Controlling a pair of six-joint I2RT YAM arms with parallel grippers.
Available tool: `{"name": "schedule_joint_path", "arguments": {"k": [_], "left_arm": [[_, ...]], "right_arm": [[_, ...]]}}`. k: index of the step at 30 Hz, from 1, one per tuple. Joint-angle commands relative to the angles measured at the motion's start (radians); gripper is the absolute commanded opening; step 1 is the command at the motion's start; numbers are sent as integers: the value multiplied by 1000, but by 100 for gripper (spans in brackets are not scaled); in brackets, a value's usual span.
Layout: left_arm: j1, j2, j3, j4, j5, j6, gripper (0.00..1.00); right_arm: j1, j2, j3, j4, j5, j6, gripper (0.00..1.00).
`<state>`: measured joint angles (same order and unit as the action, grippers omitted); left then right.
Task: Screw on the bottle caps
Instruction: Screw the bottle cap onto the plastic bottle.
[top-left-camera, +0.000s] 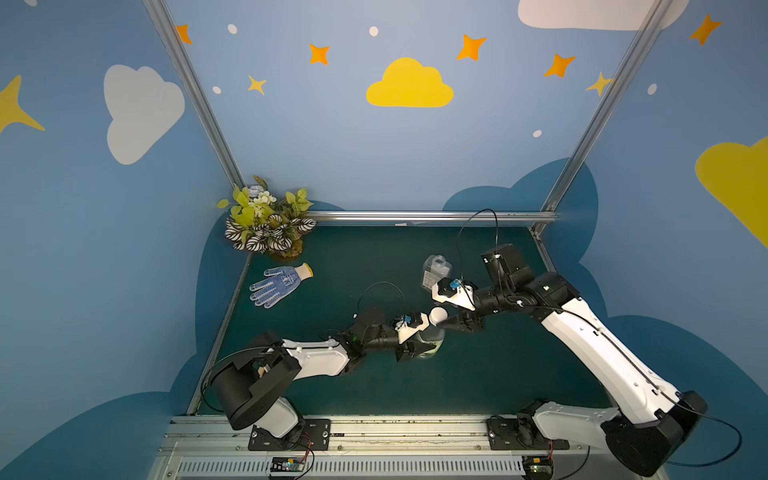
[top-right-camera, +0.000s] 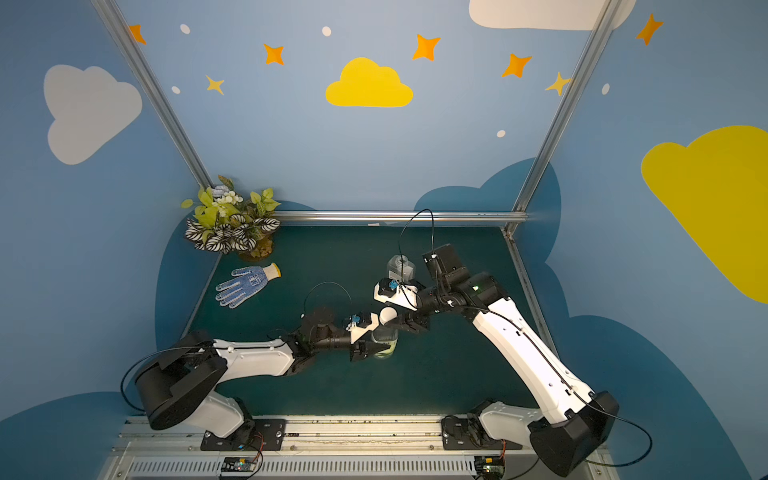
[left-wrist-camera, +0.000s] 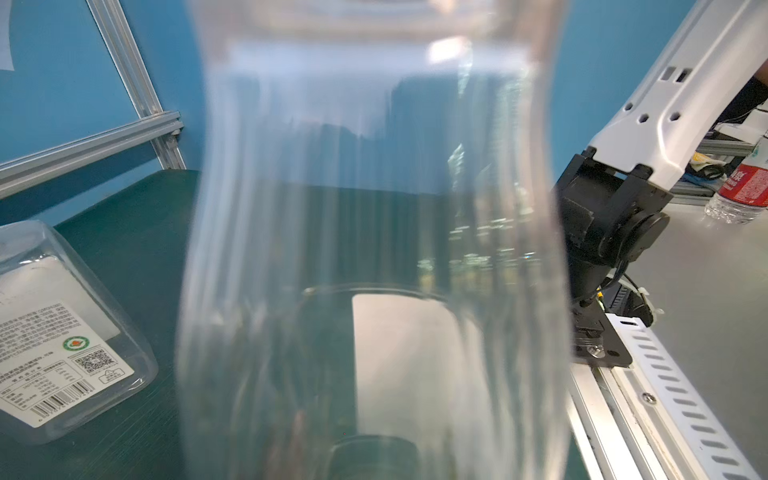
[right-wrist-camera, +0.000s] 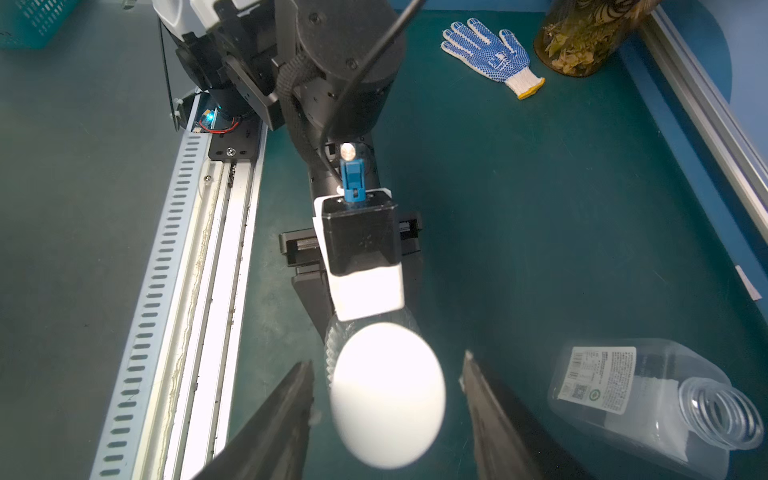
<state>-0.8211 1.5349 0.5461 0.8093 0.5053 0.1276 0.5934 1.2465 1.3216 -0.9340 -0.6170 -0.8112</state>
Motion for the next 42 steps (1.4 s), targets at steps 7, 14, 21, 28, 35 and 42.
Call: {"name": "schedule_joint_path", "arguments": {"k": [7, 14, 21, 28, 35, 42], "left_arm": [[-2, -10, 22, 26, 11, 6, 43], [-1, -14, -10, 109, -34, -11, 43], [-1, -16, -26, 175, -75, -18, 42], [-1, -8, -25, 211, -110, -23, 42], [-1, -1, -24, 212, -137, -26, 42], [-1, 7, -24, 222, -45, -41, 42]], "right_arm": [[7, 3, -2, 27, 7, 12, 47], [2, -20, -24, 39, 7, 37, 39], [-1, -51, -73, 127, 0, 156, 36], [6, -75, -123, 220, 63, 304, 36], [25, -100, -162, 277, 129, 335, 36], [7, -114, -135, 224, -23, 178, 36]]}}
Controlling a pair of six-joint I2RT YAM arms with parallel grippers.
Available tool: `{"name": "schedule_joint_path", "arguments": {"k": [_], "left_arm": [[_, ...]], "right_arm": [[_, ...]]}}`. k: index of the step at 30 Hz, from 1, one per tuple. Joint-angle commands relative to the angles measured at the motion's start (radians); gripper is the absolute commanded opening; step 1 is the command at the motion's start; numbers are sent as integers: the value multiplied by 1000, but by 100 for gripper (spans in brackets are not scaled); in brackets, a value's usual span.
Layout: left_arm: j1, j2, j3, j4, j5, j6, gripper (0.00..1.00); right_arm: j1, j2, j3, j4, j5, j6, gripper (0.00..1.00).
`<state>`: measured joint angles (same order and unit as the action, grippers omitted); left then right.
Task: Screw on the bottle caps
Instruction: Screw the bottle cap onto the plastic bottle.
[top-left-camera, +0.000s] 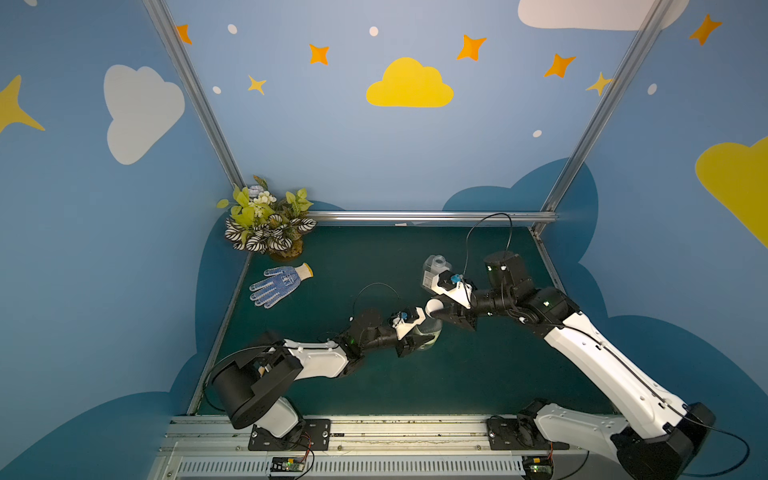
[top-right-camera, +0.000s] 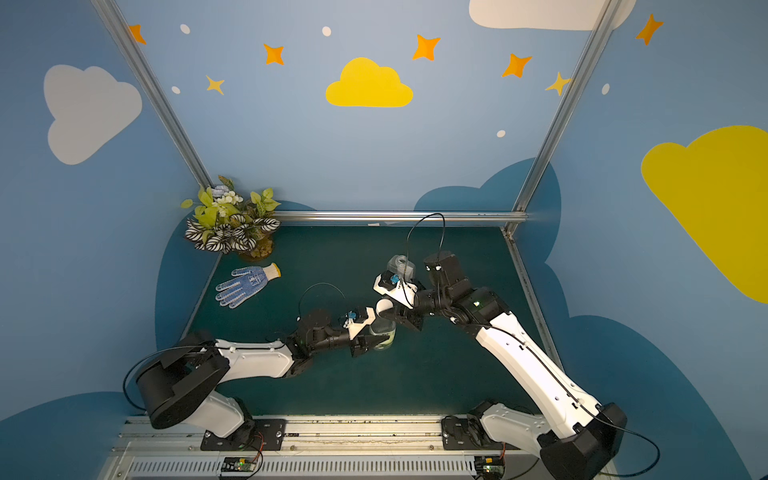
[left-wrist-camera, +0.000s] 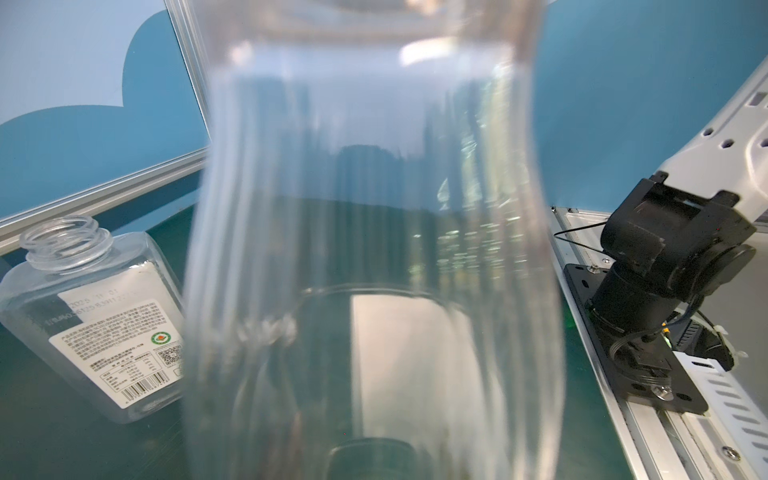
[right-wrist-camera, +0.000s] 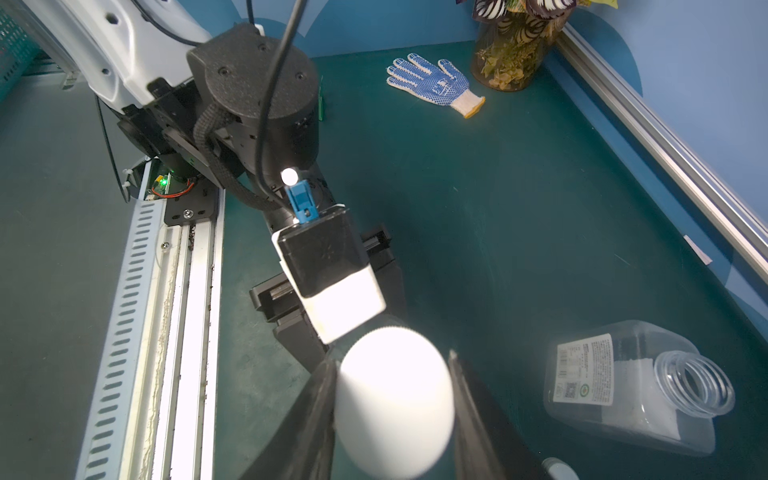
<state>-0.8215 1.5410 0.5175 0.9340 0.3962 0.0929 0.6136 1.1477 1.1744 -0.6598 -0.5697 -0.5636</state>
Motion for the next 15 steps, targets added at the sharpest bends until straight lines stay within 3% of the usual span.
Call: {"name": "schedule_joint_path", "arguments": {"k": [1, 5, 15], "left_arm": [[-1, 0, 4, 107, 81, -14, 42], [0, -5, 5, 124, 134, -34, 42], [9, -9, 39, 117, 262, -67, 42]], "right_arm": [[-23, -15, 14, -62, -121, -95, 37], [-54, 0, 53, -137, -267, -173, 37], [-92, 19, 111, -221, -409, -263, 35]]}}
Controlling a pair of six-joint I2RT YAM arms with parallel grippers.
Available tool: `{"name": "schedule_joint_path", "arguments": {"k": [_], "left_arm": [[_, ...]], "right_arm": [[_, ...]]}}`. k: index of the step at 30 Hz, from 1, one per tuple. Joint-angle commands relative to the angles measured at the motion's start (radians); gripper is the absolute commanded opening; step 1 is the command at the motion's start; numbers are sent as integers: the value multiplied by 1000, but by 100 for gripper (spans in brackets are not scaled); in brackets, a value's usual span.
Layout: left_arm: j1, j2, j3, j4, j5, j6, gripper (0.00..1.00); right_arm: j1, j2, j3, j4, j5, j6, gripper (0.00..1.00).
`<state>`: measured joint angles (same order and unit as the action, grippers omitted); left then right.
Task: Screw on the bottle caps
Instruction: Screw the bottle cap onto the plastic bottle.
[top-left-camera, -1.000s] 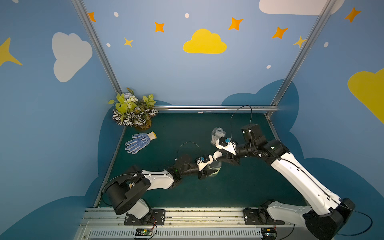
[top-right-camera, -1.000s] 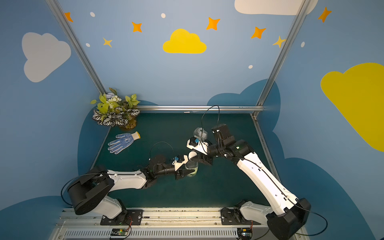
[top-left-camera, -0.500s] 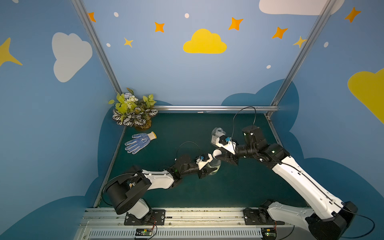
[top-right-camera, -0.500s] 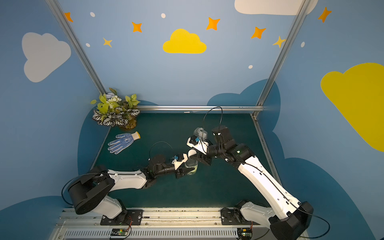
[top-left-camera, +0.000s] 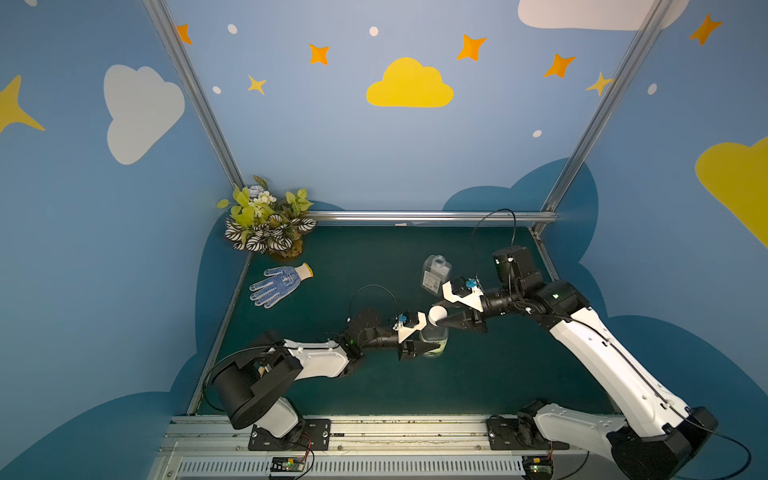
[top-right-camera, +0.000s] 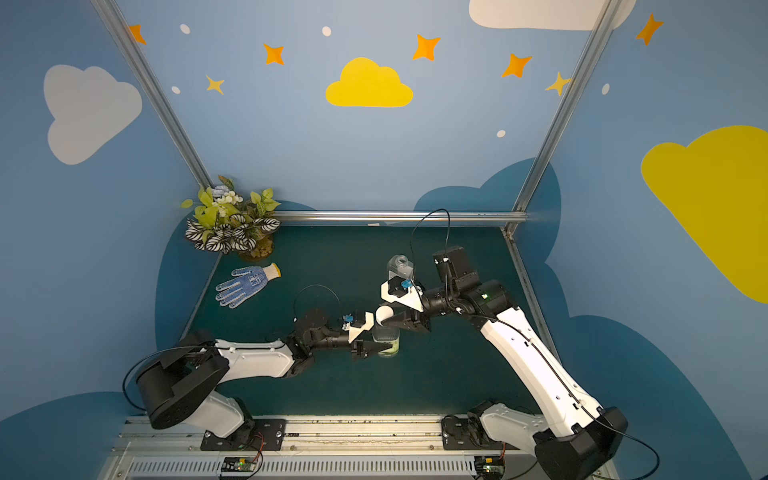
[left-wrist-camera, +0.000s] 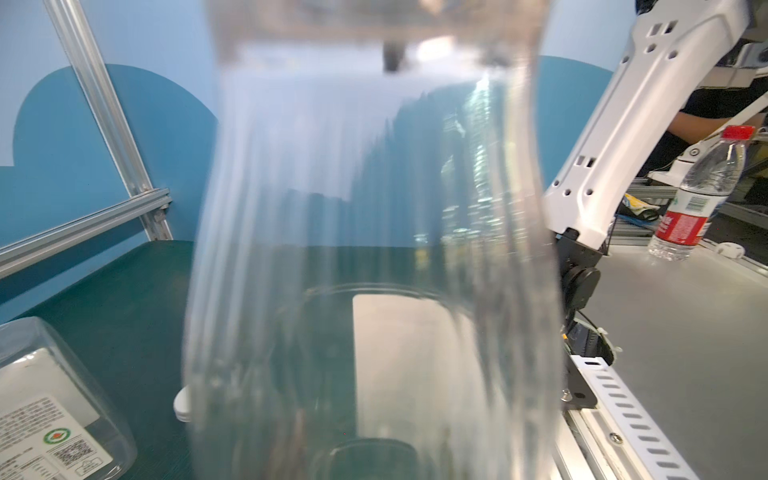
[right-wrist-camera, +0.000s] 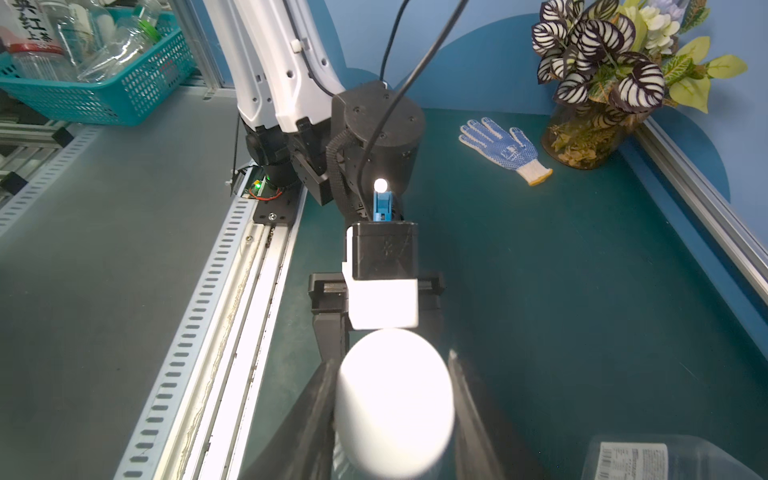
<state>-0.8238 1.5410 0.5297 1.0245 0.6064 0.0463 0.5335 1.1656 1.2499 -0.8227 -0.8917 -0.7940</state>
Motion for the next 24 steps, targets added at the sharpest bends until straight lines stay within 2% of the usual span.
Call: {"name": "schedule_joint_path", "arguments": {"k": [1, 6, 12, 17, 24], "left_arm": [[12, -9, 31, 20, 61, -20, 42], [14, -6, 50, -9, 117, -23, 42], [24, 2, 61, -14, 153, -36, 42], [30, 5, 59, -13, 129, -35, 41], [31, 13, 79, -62, 97, -31, 41]], "right_arm": [[-13, 2, 39, -61, -97, -36, 35], [-13, 23, 59, -90, -137, -60, 35], [-14, 23, 68, -128, -127, -101, 35], [-22, 10, 63, -102, -80, -86, 33], [3, -9, 22, -46, 15, -46, 36]]}}
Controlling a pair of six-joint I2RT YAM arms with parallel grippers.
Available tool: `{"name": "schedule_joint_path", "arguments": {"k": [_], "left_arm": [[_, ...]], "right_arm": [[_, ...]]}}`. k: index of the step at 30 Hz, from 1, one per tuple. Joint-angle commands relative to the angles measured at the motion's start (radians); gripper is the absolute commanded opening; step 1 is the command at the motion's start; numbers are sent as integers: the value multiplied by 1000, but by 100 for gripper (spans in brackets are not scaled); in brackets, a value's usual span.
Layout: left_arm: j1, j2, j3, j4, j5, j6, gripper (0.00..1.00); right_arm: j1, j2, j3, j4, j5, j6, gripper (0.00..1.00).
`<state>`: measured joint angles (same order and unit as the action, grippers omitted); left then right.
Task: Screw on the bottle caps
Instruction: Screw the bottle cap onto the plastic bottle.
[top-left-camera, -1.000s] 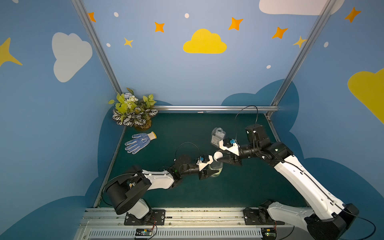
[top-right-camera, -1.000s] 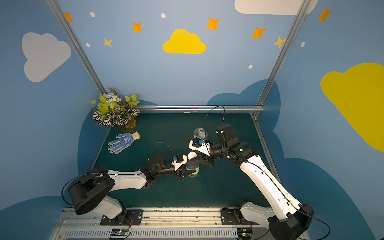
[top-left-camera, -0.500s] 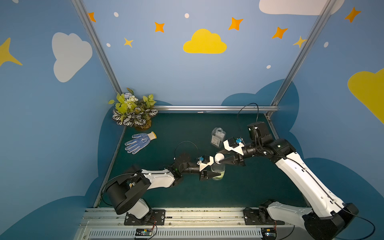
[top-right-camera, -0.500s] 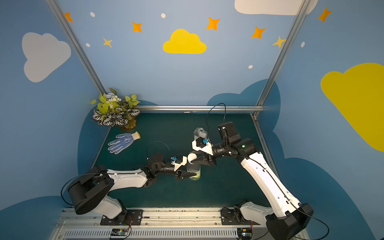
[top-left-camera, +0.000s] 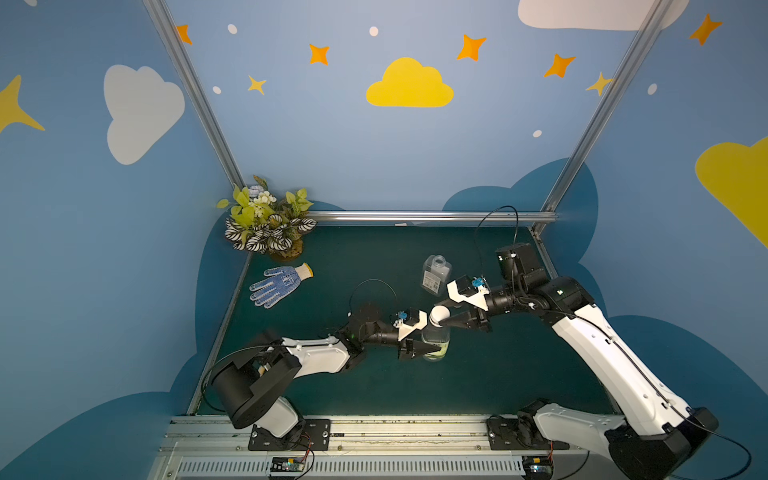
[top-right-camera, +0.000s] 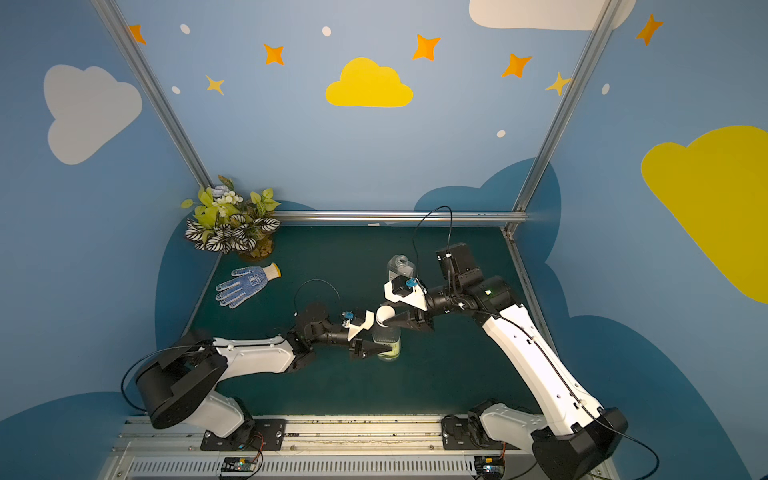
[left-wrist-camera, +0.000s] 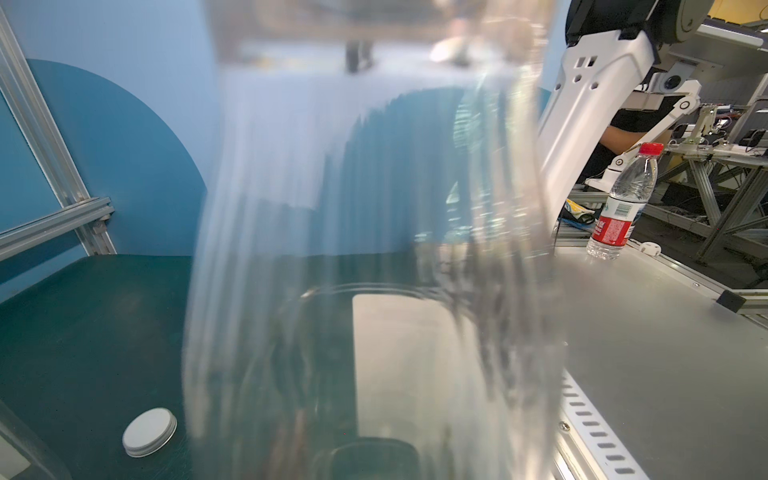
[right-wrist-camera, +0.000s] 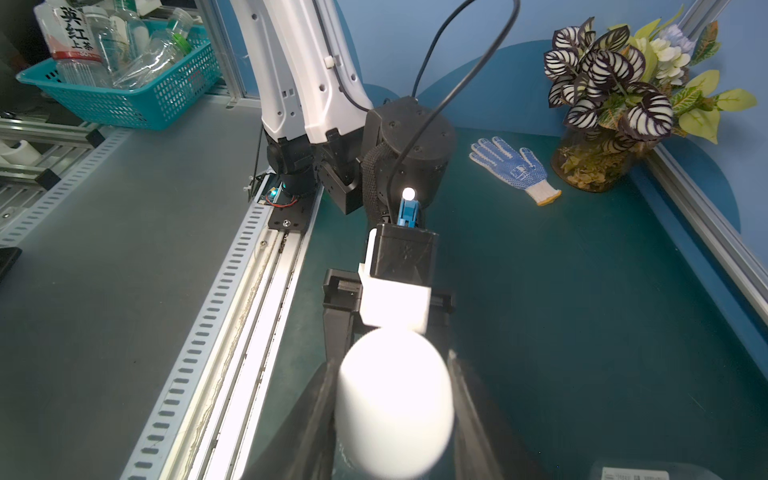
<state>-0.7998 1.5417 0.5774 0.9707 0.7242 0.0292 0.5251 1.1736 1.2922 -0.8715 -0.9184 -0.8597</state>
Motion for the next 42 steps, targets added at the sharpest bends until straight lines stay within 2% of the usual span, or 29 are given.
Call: {"name": "schedule_joint_path", "arguments": {"k": [1, 8, 22, 29, 42], "left_arm": [[8, 14, 33, -16, -23, -10, 41], [8, 6, 24, -21, -40, 0, 40], [8, 18, -2, 63, -74, -9, 41], [8, 14, -5, 60, -82, -2, 41], [8, 12, -1, 38, -94, 9, 41]], "right_arm": [[15, -16, -22, 8, 50, 23, 36], [16, 4, -45, 20, 87, 33, 36], [-17, -33, -126, 100, 53, 94, 37], [-31, -24, -123, 102, 78, 106, 38], [-31, -14, -129, 115, 114, 126, 49]]}}
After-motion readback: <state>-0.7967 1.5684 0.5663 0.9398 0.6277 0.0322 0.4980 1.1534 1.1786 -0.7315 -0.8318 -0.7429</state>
